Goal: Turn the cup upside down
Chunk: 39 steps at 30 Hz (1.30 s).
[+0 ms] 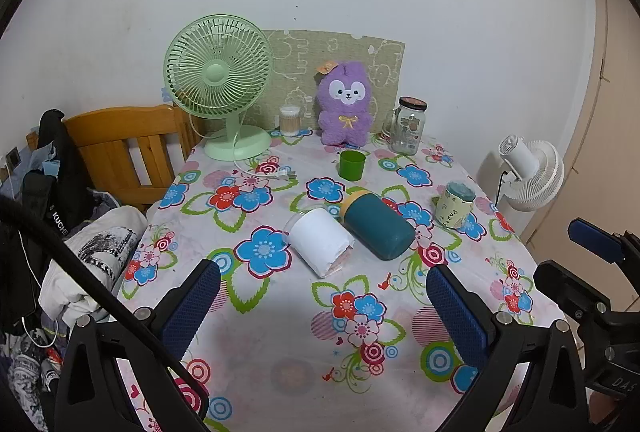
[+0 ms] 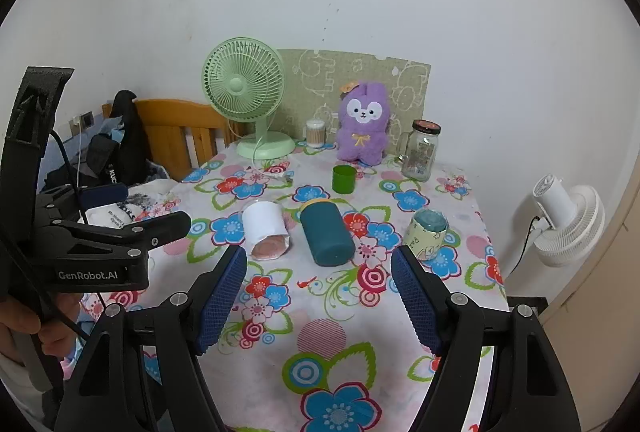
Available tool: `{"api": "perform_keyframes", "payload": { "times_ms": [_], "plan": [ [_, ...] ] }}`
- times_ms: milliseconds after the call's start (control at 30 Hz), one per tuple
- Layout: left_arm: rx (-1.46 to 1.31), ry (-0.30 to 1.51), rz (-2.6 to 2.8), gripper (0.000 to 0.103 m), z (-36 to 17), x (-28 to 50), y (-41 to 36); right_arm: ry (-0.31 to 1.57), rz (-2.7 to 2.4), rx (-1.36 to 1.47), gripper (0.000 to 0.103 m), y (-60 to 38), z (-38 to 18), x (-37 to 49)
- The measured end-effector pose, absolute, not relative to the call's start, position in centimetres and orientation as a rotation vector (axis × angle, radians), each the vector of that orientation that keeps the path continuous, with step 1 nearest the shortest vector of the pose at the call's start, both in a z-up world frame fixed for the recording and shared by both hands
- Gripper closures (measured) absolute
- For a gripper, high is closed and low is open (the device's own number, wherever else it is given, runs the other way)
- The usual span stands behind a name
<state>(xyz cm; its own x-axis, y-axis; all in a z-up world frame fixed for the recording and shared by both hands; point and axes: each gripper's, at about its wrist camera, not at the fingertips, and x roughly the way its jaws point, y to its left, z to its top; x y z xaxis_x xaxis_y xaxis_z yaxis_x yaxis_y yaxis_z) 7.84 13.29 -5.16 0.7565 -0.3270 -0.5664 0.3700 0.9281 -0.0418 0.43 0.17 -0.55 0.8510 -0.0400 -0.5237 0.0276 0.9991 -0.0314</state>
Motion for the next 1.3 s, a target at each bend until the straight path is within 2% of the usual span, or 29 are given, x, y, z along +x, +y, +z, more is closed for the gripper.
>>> {"api": "perform_keyframes", "payload": {
  "times_ms": [1300],
  "plan": [
    [0.100,0.636,-0.373,0.000,-6.7,9.1,12.7,0.606,-0.013,0.016,0.026,-0.9,-1.8,2.5]
  ]
}}
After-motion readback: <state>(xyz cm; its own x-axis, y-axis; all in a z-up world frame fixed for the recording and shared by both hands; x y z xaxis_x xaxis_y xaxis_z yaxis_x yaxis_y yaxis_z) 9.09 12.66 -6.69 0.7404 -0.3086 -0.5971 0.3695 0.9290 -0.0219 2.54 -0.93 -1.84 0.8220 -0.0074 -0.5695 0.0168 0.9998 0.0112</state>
